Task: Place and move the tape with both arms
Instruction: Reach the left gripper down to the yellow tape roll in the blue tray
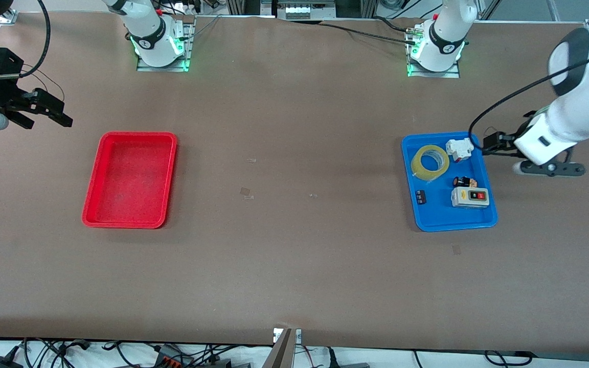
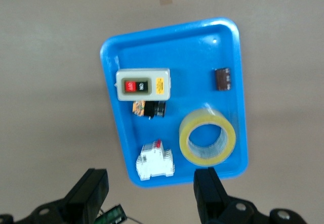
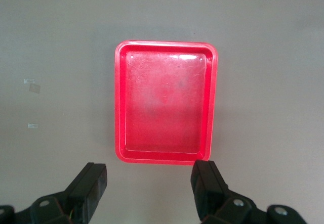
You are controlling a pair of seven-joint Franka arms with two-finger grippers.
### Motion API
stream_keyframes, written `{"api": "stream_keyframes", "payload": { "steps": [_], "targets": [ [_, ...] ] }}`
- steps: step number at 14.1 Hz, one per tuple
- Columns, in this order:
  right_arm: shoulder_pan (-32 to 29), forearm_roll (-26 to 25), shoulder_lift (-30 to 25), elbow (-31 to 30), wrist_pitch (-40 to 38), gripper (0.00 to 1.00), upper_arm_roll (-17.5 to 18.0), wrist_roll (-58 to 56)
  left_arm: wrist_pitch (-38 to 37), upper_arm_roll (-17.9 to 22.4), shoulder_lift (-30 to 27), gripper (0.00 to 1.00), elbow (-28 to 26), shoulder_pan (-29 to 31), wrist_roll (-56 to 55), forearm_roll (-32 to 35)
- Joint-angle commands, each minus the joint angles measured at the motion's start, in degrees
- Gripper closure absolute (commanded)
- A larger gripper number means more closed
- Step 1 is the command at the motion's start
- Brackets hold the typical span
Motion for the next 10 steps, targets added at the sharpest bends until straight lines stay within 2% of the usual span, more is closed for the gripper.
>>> {"api": "stream_keyframes", "payload": {
  "steps": [1,3,10],
  "targets": [
    [0.26,-0.79,-0.93,-0.69,0.40,0.00,-0.15,-0.42,10.89,-1.44,-1.39,0.00,-10.93,0.15,0.35,0.75],
    [0.35,-1.50,-1.02,-0.78,0.13,0.00,-0.06,-0.42,16.54,-1.62,-0.60,0.00,-15.60,0.24,0.09,0.75],
    [0.35,-1.76,-0.93,-0.69,0.04,0.00,-0.06,-0.42,23.67,-1.97,9.85,0.00,-15.88,0.15,-0.26,-1.45]
  ]
}}
